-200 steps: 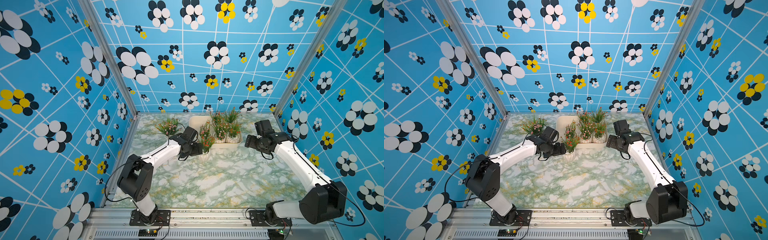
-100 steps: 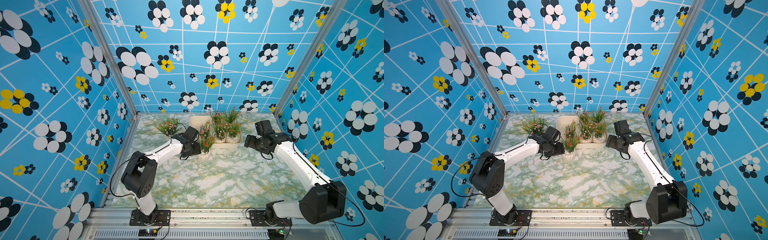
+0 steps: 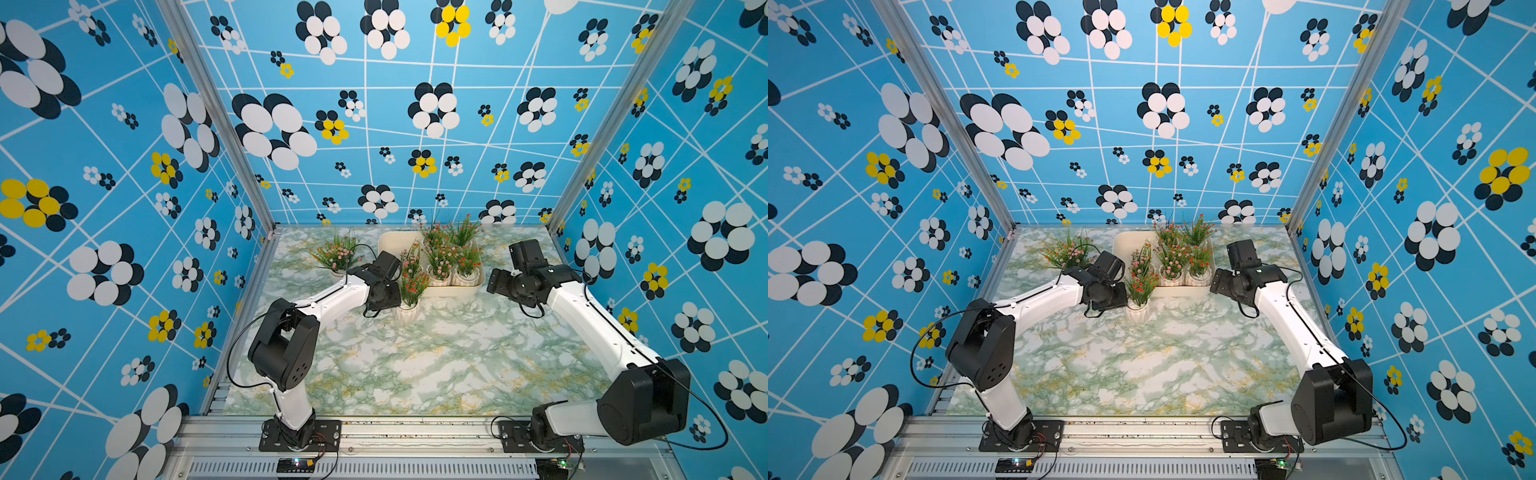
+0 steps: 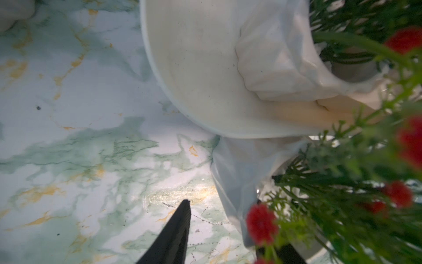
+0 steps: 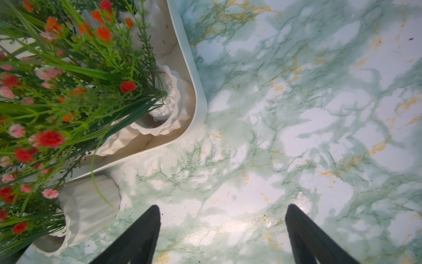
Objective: Put the potted gypsophila into the storage box
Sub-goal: Pick up the baby's breath potted plant from the center of the board.
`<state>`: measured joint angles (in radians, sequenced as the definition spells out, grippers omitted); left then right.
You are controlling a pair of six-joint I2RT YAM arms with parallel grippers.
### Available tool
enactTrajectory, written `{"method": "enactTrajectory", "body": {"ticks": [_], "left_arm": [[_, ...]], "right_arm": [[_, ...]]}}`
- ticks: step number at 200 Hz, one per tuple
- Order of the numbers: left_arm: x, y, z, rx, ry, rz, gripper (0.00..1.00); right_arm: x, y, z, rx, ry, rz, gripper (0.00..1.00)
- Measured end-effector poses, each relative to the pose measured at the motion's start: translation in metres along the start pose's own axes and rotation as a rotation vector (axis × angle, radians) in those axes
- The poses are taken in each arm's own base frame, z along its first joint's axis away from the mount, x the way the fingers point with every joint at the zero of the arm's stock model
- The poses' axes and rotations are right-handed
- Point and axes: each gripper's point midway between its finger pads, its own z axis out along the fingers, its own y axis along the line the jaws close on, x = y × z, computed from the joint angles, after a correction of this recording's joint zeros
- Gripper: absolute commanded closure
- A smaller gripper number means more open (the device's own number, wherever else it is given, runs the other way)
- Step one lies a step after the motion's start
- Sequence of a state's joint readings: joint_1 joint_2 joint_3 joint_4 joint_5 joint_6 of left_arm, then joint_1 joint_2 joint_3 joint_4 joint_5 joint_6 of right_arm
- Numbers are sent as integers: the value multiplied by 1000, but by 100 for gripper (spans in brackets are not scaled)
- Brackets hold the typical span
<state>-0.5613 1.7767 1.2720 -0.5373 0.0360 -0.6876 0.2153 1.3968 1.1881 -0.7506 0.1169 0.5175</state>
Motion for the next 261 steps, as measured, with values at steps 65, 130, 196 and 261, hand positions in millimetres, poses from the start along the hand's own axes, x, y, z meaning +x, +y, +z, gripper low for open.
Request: {"method": "enactTrajectory", "body": {"ticks": [65,130,196,261], "left_arm": [[1,-4,3,0,6,11,71],[1,-4,1,-11,14,31,75],[1,-8,5,-20,23,51,83],[2,-4,1,-53,27,74,88]], "right_arm": [[0,0,1,1,2,3,11],[1,0,2,2,3,14,12],[3,-1,3,4,7,14,12],[4,-2,5,7,11,13,12]]}}
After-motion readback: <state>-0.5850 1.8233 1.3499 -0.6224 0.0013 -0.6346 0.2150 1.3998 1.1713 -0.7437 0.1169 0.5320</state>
